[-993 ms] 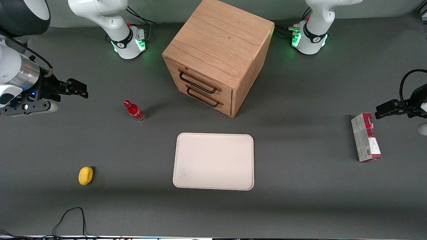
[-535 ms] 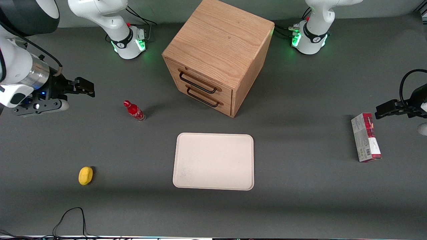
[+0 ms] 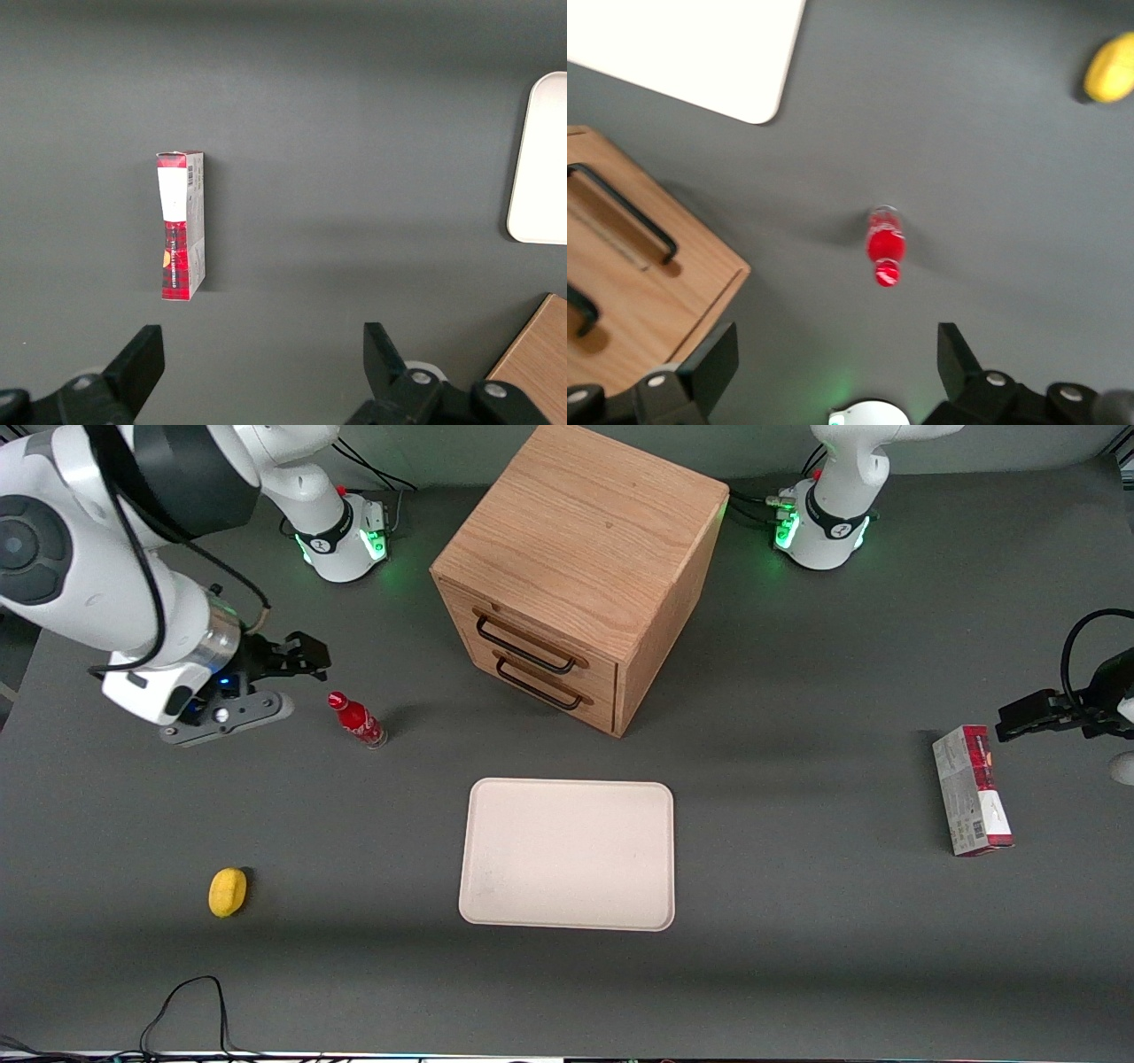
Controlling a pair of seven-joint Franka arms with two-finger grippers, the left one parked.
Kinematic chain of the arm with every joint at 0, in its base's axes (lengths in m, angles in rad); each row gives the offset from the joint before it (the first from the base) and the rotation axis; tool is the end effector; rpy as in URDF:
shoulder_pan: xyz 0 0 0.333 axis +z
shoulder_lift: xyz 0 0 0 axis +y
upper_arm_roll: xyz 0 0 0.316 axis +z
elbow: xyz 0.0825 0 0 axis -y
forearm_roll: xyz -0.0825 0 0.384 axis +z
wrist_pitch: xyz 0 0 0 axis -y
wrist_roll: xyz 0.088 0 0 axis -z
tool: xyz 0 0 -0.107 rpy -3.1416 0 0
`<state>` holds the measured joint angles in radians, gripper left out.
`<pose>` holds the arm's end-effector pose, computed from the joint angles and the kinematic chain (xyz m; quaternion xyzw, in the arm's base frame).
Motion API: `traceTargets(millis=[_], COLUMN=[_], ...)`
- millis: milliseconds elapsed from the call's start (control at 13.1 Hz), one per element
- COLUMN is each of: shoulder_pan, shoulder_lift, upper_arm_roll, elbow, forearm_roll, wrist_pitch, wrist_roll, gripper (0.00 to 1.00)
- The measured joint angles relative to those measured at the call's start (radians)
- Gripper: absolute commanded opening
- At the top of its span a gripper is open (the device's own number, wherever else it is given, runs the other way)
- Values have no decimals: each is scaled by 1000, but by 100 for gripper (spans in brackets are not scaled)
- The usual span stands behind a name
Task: Open upper drawer
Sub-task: 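Move the right gripper toward the upper drawer's black handle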
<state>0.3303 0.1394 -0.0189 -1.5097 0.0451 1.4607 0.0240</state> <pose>0.5515 0.1838 0.5652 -0.9850 -0.1429 0.0963 0.0052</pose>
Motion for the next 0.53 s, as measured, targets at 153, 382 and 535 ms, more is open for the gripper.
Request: traceTargets(millis=[153, 382, 535], shoulder_pan=[58, 111, 110], shoulder_lift=[12, 67, 104], upper_arm_roll=[2, 14, 47], elbow=[6, 7, 8], forearm_roll=[16, 53, 83], wrist_pitch=[10, 65, 112], wrist_roll=[0, 2, -1], gripper=[100, 100, 100])
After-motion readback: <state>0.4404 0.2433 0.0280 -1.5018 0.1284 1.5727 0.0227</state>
